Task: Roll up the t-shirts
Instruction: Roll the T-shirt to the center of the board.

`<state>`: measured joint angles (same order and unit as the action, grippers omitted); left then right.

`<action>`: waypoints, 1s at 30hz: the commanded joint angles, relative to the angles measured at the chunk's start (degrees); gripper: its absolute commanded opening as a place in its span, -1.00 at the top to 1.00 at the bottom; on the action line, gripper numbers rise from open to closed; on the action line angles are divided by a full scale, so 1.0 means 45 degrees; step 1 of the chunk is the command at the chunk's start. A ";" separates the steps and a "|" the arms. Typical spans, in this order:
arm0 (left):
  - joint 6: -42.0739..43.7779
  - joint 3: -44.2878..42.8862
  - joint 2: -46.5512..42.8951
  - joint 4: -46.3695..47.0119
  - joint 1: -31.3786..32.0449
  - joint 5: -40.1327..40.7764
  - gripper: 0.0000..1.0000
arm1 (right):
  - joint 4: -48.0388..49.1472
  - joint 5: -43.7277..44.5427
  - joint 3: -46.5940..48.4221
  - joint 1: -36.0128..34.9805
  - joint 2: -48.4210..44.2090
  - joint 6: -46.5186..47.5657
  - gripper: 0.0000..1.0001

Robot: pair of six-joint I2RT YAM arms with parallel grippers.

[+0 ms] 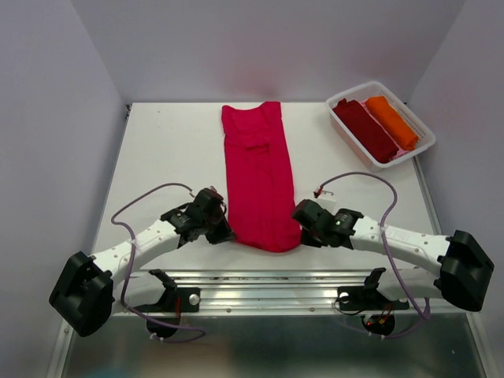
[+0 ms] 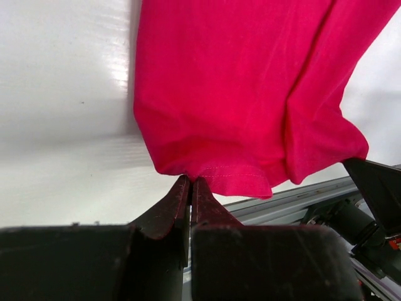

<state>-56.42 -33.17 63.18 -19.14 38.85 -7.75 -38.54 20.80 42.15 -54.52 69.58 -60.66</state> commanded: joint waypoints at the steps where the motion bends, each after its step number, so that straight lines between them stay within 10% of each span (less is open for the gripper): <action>1: 0.0389 -0.0617 0.0139 0.0403 -0.0312 0.0491 1.00 | -0.0204 0.1061 0.0788 -0.0130 0.0318 0.0258 0.99; 30: 0.1718 -0.1398 0.2210 0.2377 -0.1856 0.0842 1.00 | 0.1358 0.1803 0.2234 0.1081 0.2623 0.2191 0.89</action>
<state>-49.93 -37.21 72.75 -10.76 31.00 -5.30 -35.35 25.85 49.17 -50.43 80.44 -52.36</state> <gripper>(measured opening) 0.102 0.046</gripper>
